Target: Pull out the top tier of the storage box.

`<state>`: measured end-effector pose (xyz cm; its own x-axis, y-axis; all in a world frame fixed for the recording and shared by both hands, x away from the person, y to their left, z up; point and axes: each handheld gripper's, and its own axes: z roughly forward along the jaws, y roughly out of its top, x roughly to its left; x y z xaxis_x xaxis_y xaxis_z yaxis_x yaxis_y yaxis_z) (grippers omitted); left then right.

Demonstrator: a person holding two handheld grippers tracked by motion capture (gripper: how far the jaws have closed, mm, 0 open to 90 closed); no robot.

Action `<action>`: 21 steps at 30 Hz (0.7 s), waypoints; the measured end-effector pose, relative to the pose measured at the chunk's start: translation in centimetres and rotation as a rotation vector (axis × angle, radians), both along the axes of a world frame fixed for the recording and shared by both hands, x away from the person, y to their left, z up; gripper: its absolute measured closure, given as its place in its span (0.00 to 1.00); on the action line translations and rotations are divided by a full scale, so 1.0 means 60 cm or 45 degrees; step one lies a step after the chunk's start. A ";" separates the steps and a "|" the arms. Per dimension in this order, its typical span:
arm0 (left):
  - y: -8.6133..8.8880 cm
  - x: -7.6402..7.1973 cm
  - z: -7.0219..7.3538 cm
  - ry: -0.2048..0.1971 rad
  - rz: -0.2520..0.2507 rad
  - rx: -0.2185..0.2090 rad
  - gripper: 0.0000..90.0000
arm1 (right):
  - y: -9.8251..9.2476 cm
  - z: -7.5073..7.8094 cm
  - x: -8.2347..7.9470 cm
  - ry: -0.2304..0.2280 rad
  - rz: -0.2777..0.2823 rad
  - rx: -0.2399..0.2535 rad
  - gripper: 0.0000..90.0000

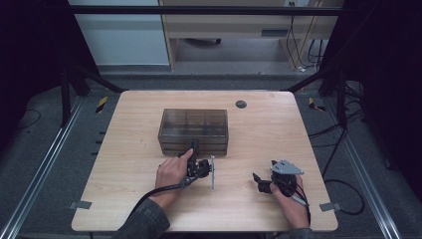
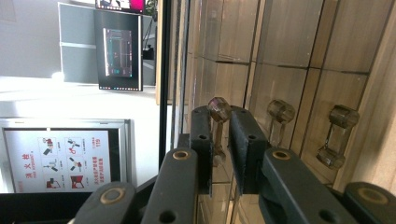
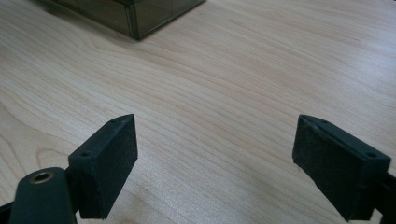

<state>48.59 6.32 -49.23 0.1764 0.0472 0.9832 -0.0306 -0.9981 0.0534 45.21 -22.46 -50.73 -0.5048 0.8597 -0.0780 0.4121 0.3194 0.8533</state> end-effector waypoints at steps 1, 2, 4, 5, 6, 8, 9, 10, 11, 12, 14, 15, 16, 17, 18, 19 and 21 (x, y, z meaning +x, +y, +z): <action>0.000 0.000 0.000 0.003 0.000 -0.001 0.88 | 0.000 0.000 0.000 0.000 0.001 0.000 0.16; 0.000 0.000 -0.001 -0.001 -0.003 -0.001 0.88 | 0.000 0.000 0.000 -0.002 0.002 -0.002 0.16; 0.000 0.000 0.000 0.003 0.002 -0.003 0.88 | -0.001 0.000 0.000 -0.005 0.002 -0.002 0.16; 0.000 0.000 0.000 0.004 0.002 -0.003 0.88 | -0.001 0.000 0.000 -0.005 0.001 -0.002 0.16; 0.000 0.000 0.000 0.005 0.001 -0.003 0.88 | -0.001 0.000 0.000 -0.005 0.001 -0.002 0.16; 0.000 0.000 0.000 0.002 -0.003 -0.002 0.89 | -0.001 0.000 0.000 -0.004 0.002 -0.003 0.16; 0.000 0.000 0.000 0.001 -0.003 -0.001 0.89 | 0.000 0.000 0.000 -0.003 0.001 -0.002 0.16; 0.000 0.000 0.000 0.003 -0.003 -0.001 0.89 | 0.000 0.000 0.000 -0.003 0.002 -0.004 0.16; 0.000 0.000 0.000 0.007 0.000 -0.003 0.89 | 0.000 0.000 0.000 -0.003 0.002 -0.004 0.16; 0.000 0.000 0.000 0.004 -0.002 -0.002 0.89 | 0.000 0.000 0.000 -0.002 0.001 -0.001 0.16; 0.000 0.000 0.000 0.005 -0.003 -0.004 0.89 | 0.000 0.000 0.000 -0.004 0.002 -0.003 0.16; 0.000 -0.001 0.001 0.006 -0.002 -0.005 0.89 | 0.000 0.000 0.000 -0.002 0.001 -0.001 0.16; 0.000 -0.001 0.001 0.010 -0.002 -0.005 0.89 | 0.000 0.000 0.000 0.000 0.001 -0.002 0.16; -0.001 -0.002 0.001 0.009 -0.004 -0.006 0.89 | 0.000 0.000 0.000 0.001 0.001 -0.002 0.16; -0.001 -0.002 0.000 0.006 -0.007 -0.006 0.89 | 0.000 0.000 0.000 0.003 0.001 -0.002 0.16; -0.001 -0.003 0.000 0.004 -0.007 -0.009 0.89 | 0.000 0.000 0.000 0.002 0.001 -0.002 0.16; 0.000 -0.004 0.000 0.006 -0.006 -0.010 0.89 | 0.000 0.000 0.000 -0.002 0.003 -0.007 0.16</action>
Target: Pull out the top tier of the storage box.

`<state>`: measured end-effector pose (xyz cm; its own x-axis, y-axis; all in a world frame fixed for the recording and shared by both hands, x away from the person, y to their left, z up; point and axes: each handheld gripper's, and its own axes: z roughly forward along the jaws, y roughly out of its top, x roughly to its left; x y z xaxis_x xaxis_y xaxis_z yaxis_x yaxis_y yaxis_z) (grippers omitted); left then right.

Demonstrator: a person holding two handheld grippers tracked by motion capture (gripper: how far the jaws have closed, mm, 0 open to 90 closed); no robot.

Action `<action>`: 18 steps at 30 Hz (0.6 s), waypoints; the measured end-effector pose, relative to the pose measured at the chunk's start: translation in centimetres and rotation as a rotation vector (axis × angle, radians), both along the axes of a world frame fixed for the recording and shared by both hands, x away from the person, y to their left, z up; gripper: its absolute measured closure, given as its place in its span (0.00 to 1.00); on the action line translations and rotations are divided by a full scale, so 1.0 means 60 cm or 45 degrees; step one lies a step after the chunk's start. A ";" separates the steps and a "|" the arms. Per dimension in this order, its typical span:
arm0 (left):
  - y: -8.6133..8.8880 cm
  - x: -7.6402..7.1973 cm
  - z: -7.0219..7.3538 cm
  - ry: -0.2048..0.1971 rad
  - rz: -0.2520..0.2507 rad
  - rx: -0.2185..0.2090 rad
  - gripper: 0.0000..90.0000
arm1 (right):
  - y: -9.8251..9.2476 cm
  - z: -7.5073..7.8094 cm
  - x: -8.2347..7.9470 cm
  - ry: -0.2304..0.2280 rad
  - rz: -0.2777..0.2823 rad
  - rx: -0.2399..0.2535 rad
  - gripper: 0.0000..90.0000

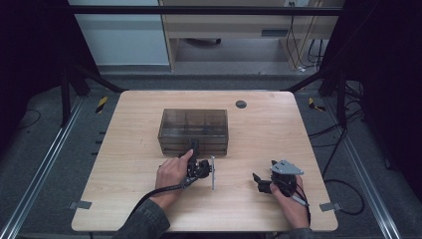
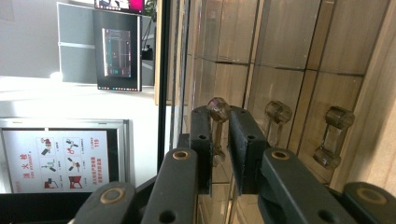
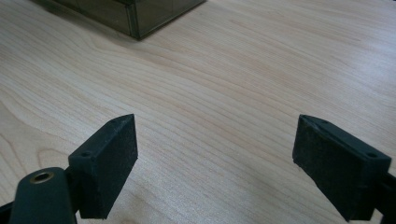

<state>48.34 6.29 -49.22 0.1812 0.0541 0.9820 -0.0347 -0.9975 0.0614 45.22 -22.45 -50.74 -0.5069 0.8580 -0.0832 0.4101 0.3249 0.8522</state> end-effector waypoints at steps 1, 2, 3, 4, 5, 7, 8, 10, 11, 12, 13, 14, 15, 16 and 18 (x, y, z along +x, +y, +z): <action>0.000 -0.001 0.000 0.002 0.000 0.000 0.89 | 0.000 0.000 0.000 -0.001 0.000 -0.002 0.16; 0.000 -0.001 0.000 0.002 0.000 0.001 0.89 | 0.001 0.000 0.000 0.000 0.000 -0.003 0.16; 0.000 -0.002 0.000 0.001 0.000 0.000 0.89 | 0.001 0.000 0.000 0.000 0.000 -0.003 0.16; 0.000 -0.002 0.000 0.001 -0.001 -0.001 0.89 | 0.001 0.000 0.000 0.002 -0.001 -0.002 0.16; 0.000 -0.002 0.000 0.001 -0.001 -0.002 0.89 | 0.000 0.000 0.000 0.002 -0.001 0.000 0.16; 0.000 -0.003 0.001 0.003 0.000 -0.001 0.89 | 0.000 0.000 0.000 0.001 0.000 -0.001 0.16; 0.000 -0.004 0.001 0.004 -0.001 -0.002 0.89 | 0.000 0.000 0.000 0.002 0.000 0.001 0.16; 0.000 -0.006 0.001 0.002 -0.002 -0.002 0.89 | 0.000 0.000 0.000 0.002 0.000 0.000 0.16; 0.000 -0.007 0.001 0.003 -0.003 -0.002 0.89 | 0.000 0.000 0.000 0.004 -0.001 0.003 0.16; 0.000 -0.007 0.001 0.003 -0.003 -0.002 0.89 | 0.000 0.000 0.000 0.002 0.000 0.002 0.16; 0.001 -0.008 0.001 0.004 -0.004 -0.005 0.89 | 0.000 0.000 0.000 0.003 -0.001 0.003 0.16; 0.001 -0.009 0.000 0.007 -0.003 -0.010 0.89 | 0.000 0.000 0.000 0.003 0.000 0.003 0.16; 0.000 -0.010 0.001 0.004 -0.003 -0.004 0.89 | 0.000 0.000 0.000 0.003 0.000 0.003 0.16; 0.001 -0.012 0.001 0.003 -0.005 -0.008 0.89 | 0.000 0.000 0.000 0.003 -0.001 0.003 0.16; 0.001 -0.013 0.001 0.004 -0.005 -0.013 0.89 | -0.001 0.000 0.000 0.003 -0.002 0.004 0.16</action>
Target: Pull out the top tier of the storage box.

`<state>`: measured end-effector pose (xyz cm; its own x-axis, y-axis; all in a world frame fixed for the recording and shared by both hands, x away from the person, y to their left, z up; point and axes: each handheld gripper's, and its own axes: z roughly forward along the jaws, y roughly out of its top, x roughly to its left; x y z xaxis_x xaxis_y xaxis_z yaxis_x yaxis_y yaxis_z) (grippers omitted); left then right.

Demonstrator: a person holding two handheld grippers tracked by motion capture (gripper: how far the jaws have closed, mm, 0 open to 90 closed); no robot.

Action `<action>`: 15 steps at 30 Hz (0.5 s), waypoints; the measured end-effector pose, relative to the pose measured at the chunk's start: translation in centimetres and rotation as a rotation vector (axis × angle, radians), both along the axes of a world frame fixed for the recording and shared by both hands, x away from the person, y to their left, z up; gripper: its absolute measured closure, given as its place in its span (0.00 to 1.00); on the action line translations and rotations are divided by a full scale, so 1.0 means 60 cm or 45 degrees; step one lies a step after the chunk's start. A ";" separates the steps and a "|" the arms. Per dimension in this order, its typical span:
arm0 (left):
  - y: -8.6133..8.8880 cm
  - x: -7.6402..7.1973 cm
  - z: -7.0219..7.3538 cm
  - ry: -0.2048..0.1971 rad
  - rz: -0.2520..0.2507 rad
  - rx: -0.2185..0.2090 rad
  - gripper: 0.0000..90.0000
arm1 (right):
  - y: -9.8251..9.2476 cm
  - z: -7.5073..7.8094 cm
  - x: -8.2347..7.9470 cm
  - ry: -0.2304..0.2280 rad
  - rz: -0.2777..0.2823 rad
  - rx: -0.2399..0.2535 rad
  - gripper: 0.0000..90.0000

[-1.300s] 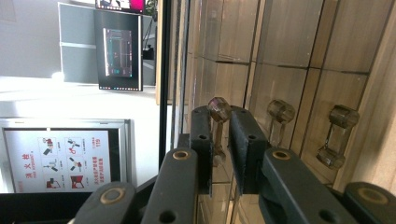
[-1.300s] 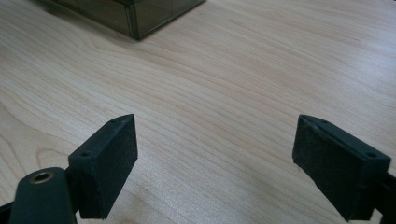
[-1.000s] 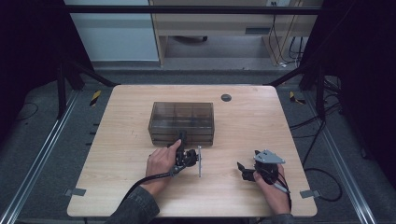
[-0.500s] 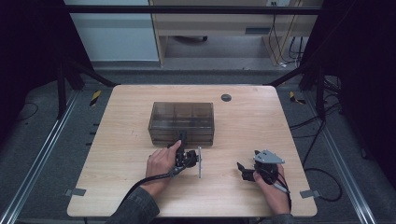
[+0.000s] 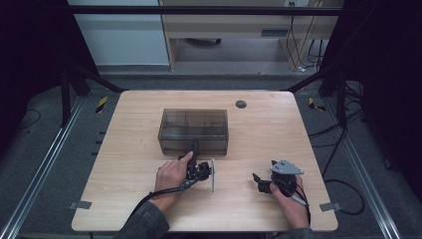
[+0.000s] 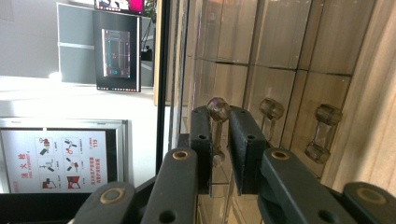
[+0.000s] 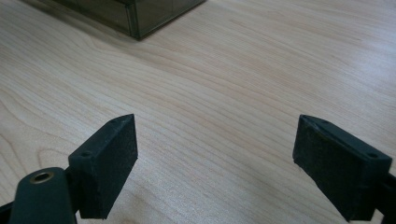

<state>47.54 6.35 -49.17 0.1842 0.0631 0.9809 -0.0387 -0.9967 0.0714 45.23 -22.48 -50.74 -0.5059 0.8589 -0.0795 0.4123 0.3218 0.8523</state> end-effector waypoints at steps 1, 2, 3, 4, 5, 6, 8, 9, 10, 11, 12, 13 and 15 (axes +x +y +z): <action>0.000 -0.001 0.000 0.000 0.000 0.001 0.89 | 0.000 0.000 0.000 -0.001 0.001 -0.001 0.16; 0.000 -0.002 0.000 0.001 0.000 0.001 0.89 | 0.000 0.000 0.000 -0.001 0.001 -0.001 0.16; 0.000 -0.003 0.000 0.000 -0.001 0.000 0.89 | 0.000 0.000 0.000 0.002 0.000 0.004 0.16; 0.000 -0.003 0.000 -0.003 -0.005 -0.003 0.89 | 0.000 0.000 0.000 0.001 0.001 0.004 0.16; 0.000 -0.004 0.000 -0.001 -0.003 -0.002 0.89 | 0.000 0.000 0.000 0.000 0.001 0.004 0.16; 0.001 -0.004 0.000 -0.003 -0.007 -0.003 0.89 | 0.000 0.000 0.000 -0.002 0.002 0.003 0.16; 0.001 -0.005 0.000 0.003 -0.005 -0.006 0.89 | -0.001 0.000 0.000 -0.003 0.002 0.002 0.16; 0.001 -0.006 0.001 0.004 -0.005 -0.006 0.89 | 0.000 0.000 0.000 0.000 0.000 0.005 0.16; 0.001 -0.006 0.000 0.003 -0.004 -0.004 0.89 | 0.000 0.000 0.000 -0.001 0.002 0.004 0.16; 0.001 -0.007 0.000 0.002 -0.005 -0.005 0.89 | -0.001 0.000 0.000 -0.004 0.002 0.004 0.16; 0.001 -0.007 0.001 0.002 -0.004 -0.006 0.89 | -0.001 0.000 0.000 -0.004 0.001 0.004 0.16; 0.001 -0.008 0.000 0.003 -0.005 -0.008 0.89 | -0.001 0.000 0.000 -0.004 0.001 0.004 0.16; 0.001 -0.010 0.000 0.001 -0.010 -0.009 0.89 | -0.001 0.000 0.000 -0.003 0.002 0.003 0.16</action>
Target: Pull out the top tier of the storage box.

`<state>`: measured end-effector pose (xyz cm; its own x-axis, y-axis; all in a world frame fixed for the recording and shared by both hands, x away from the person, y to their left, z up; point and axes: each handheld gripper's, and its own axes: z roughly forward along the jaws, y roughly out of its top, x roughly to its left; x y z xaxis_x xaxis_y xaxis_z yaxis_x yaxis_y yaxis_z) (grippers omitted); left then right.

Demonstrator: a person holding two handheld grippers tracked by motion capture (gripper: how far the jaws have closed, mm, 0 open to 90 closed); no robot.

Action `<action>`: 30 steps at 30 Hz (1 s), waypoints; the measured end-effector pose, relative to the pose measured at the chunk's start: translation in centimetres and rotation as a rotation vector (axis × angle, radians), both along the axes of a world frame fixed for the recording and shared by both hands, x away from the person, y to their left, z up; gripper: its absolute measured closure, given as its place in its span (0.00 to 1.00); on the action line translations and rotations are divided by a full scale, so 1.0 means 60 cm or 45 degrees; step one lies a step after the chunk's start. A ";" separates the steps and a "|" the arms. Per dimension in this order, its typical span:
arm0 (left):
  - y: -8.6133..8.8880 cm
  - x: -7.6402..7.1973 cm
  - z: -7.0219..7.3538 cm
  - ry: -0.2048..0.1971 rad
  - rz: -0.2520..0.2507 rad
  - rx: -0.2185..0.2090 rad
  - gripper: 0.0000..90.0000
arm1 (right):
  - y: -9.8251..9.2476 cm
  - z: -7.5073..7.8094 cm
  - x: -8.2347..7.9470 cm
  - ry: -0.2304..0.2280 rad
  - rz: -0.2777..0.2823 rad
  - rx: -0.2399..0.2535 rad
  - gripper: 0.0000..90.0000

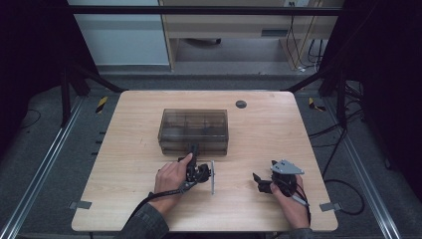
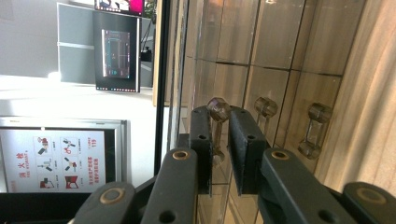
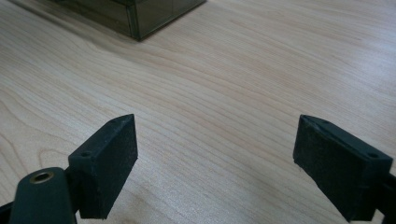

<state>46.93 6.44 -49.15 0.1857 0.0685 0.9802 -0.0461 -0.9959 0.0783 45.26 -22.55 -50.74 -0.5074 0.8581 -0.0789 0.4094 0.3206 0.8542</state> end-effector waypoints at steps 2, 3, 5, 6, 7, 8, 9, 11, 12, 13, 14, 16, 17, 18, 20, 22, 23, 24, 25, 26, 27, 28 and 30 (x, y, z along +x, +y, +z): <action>0.000 -0.002 0.000 0.004 0.001 -0.002 0.89 | 0.000 0.000 0.000 0.001 -0.001 0.002 0.16; 0.000 -0.004 0.000 0.003 0.001 0.000 0.89 | 0.000 0.000 0.000 0.001 -0.001 0.003 0.16; 0.001 -0.007 0.000 0.002 -0.003 -0.004 0.89 | 0.000 0.000 0.000 0.002 -0.001 0.004 0.16; 0.001 -0.009 0.001 0.005 0.001 -0.001 0.89 | 0.000 0.000 0.000 0.004 -0.001 0.003 0.16; 0.001 -0.010 0.000 0.008 0.002 -0.008 0.89 | 0.000 0.000 0.000 0.004 0.000 0.002 0.16; 0.001 -0.012 0.000 0.006 0.001 -0.010 0.89 | 0.000 0.000 0.000 0.006 -0.001 0.004 0.16; 0.001 -0.013 0.001 0.003 -0.001 -0.006 0.89 | 0.000 0.000 0.000 0.005 0.000 0.005 0.16; 0.002 -0.015 0.000 0.003 -0.003 -0.012 0.89 | 0.000 0.000 0.000 0.005 0.000 0.006 0.16; 0.002 -0.017 -0.001 -0.001 -0.004 -0.012 0.89 | 0.000 0.000 0.000 0.006 0.000 0.006 0.16; 0.002 -0.019 -0.001 -0.003 -0.007 -0.013 0.89 | 0.000 0.000 0.000 0.006 -0.001 0.006 0.16; 0.003 -0.022 -0.001 -0.002 -0.008 -0.015 0.89 | 0.000 0.000 0.000 0.005 -0.001 0.005 0.16; 0.003 -0.026 -0.001 -0.003 -0.010 -0.017 0.89 | 0.000 0.000 0.000 0.008 -0.002 0.005 0.16; 0.003 -0.029 -0.001 -0.003 -0.011 -0.018 0.89 | 0.001 0.000 0.000 0.008 -0.003 0.004 0.16; 0.003 -0.031 -0.002 -0.005 -0.013 -0.020 0.89 | 0.001 0.000 0.000 0.008 -0.002 0.004 0.16; 0.003 -0.034 -0.002 -0.004 -0.016 -0.025 0.88 | 0.001 0.000 0.000 0.008 -0.002 0.004 0.16; 0.004 -0.035 -0.002 0.008 -0.030 -0.046 0.85 | 0.000 0.000 0.000 0.010 -0.002 0.005 0.15; 0.005 -0.035 -0.001 0.018 -0.023 -0.057 0.76 | 0.000 0.000 0.000 0.014 -0.003 0.008 0.15; 0.007 -0.037 0.001 0.019 -0.026 -0.080 0.69 | 0.000 0.000 0.001 0.014 -0.003 0.007 0.15; 0.010 -0.041 0.005 0.038 -0.033 -0.130 0.62 | 0.000 0.000 0.001 0.016 -0.003 0.009 0.15; 0.014 -0.044 0.010 0.068 -0.034 -0.183 0.57 | 0.000 0.000 0.001 0.019 -0.002 0.009 0.15; 0.020 -0.047 0.016 0.107 -0.030 -0.233 0.52 | 0.000 0.000 0.001 0.019 -0.002 0.007 0.15; 0.029 -0.049 0.026 0.173 -0.021 -0.292 0.47 | 0.000 0.000 0.002 0.019 0.000 0.001 0.14; 0.046 -0.052 0.041 0.257 -0.020 -0.396 0.43 | 0.002 0.000 0.002 0.023 0.000 -0.009 0.14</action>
<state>43.83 9.18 -46.67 0.3765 0.3530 0.8565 -0.0136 -0.9223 0.3861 45.39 -22.43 -50.75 -0.5090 0.8574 -0.0755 0.4247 0.3264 0.8444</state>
